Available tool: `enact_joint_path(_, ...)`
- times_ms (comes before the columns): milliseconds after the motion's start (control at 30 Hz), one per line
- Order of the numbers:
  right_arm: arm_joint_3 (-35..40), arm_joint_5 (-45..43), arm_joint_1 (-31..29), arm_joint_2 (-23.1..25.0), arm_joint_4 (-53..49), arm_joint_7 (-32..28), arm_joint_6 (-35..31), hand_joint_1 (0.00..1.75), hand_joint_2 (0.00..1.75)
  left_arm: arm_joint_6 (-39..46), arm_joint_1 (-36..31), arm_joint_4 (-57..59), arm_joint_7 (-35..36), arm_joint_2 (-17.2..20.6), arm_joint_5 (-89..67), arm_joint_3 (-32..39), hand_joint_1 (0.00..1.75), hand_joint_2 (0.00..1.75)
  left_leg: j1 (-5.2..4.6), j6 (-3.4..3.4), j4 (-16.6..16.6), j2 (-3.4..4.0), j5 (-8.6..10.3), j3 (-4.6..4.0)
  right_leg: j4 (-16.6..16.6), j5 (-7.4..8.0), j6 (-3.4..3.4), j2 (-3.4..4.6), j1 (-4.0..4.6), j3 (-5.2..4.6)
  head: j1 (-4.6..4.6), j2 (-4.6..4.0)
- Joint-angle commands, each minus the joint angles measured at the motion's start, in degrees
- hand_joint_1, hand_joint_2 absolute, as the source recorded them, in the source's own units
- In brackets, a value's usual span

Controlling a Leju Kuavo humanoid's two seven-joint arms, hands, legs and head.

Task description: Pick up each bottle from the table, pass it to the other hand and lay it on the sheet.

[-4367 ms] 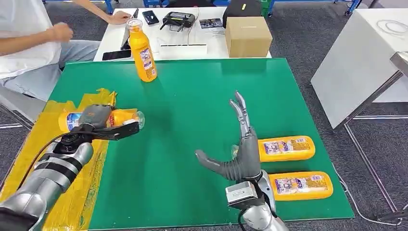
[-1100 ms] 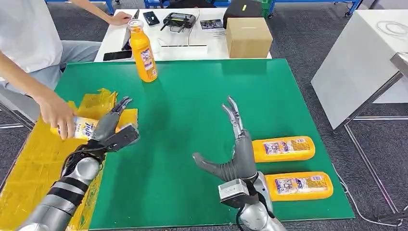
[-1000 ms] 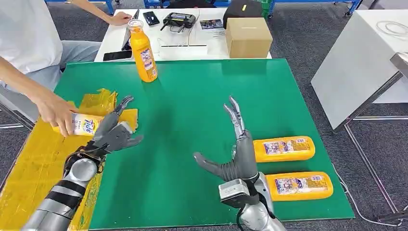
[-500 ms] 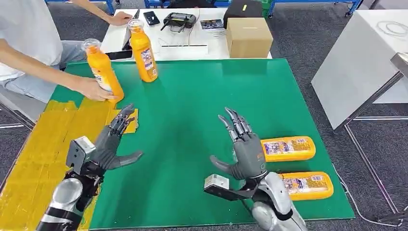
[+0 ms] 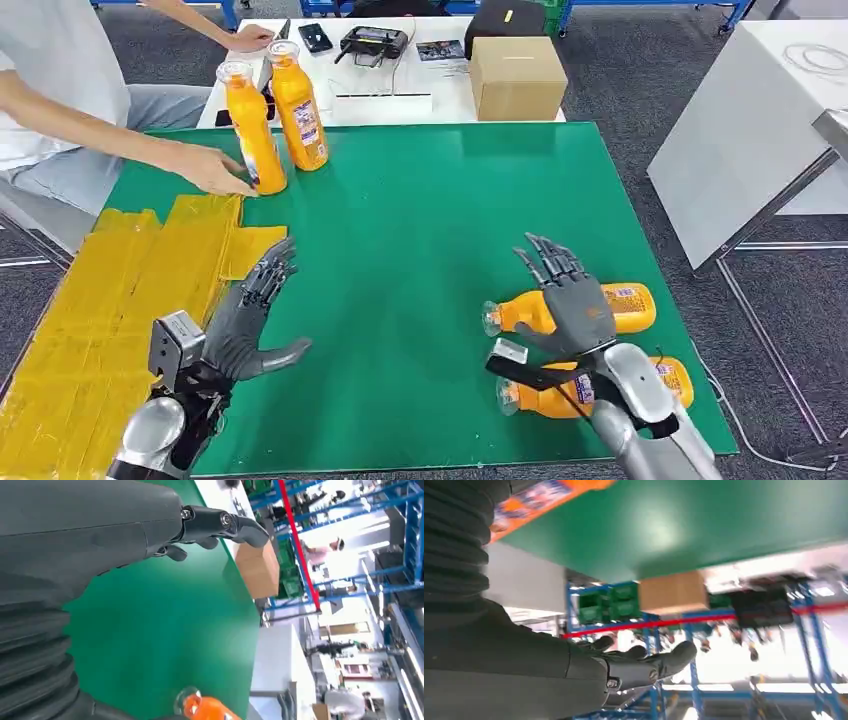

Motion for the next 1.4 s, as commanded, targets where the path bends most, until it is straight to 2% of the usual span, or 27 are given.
enact_joint_path(33,-2.5,-5.3,-8.7,-8.2,12.2,-4.7,7.9,0.00,1.75,0.2,-2.8,4.8,-0.4,-0.9,0.1,-2.7,0.00,1.75,0.00,0.02,0.0,0.03,-0.05,0.18,-0.1,0.00,-0.01,0.06,0.00,0.20,0.00,0.00)
enact_joint_path(367,0.4,-7.9,-14.1,-11.5,19.2,-6.5,13.8,0.00,1.75,0.1,-4.5,6.4,-1.2,-0.9,1.7,-2.6,0.00,1.75,-0.03,-0.02,0.0,-0.01,-0.03,0.14,-0.1,0.02,-0.03,0.03,-0.01,0.13,-0.02,0.00)
enact_joint_path(567,3.9,-8.4,-17.4,-11.1,24.9,-7.2,15.1,0.00,1.75,-0.2,-4.9,6.2,-1.3,-0.8,2.2,-3.0,0.00,1.75,0.01,-0.01,0.0,0.07,-0.04,0.17,-0.1,0.04,-0.02,0.10,0.03,0.17,0.00,0.00)
enact_joint_path(1033,8.1,-10.1,-20.1,-11.0,29.8,-8.4,17.5,0.00,1.75,-0.4,-5.8,6.7,-1.4,-0.4,2.7,-3.6,0.00,1.75,0.03,-0.03,0.0,0.01,-0.04,0.25,-0.1,0.02,-0.05,0.04,0.05,0.25,-0.02,0.00)
enact_joint_path(1400,15.9,-14.3,-25.9,-11.9,39.4,-10.6,24.0,0.00,1.75,-0.5,-7.8,8.9,-1.8,-0.1,3.9,-4.9,0.00,1.75,-0.01,-0.01,0.0,0.01,0.00,0.30,-0.1,0.07,0.03,0.04,0.01,0.27,0.00,0.00)
